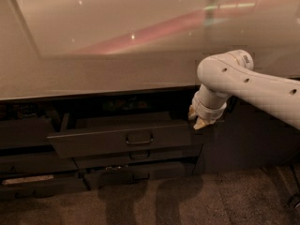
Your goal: Open top drawer
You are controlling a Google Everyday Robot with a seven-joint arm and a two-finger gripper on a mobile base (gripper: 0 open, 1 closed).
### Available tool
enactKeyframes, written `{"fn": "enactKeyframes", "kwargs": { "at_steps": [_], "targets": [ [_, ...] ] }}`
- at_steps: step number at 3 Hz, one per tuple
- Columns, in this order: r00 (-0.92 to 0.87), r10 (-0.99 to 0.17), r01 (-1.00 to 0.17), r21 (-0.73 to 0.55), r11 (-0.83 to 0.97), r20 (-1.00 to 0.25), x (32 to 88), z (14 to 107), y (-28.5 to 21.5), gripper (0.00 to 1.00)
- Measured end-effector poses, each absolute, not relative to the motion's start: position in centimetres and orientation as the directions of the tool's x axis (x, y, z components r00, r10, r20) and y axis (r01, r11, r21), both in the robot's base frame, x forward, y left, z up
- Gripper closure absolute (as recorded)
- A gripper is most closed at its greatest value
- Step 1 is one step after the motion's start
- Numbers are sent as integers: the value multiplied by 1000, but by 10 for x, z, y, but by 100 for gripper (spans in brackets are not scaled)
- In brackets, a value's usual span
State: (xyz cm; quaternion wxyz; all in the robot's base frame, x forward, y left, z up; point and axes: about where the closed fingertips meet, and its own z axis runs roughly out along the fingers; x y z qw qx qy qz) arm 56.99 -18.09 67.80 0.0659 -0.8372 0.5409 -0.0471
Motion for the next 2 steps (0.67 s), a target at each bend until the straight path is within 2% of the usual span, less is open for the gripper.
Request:
{"fn": "enactKeyframes", "kwargs": {
  "at_steps": [2],
  "targets": [
    [431,-902,-892,-162,-421,-27,554,675,-176,100]
  ]
}}
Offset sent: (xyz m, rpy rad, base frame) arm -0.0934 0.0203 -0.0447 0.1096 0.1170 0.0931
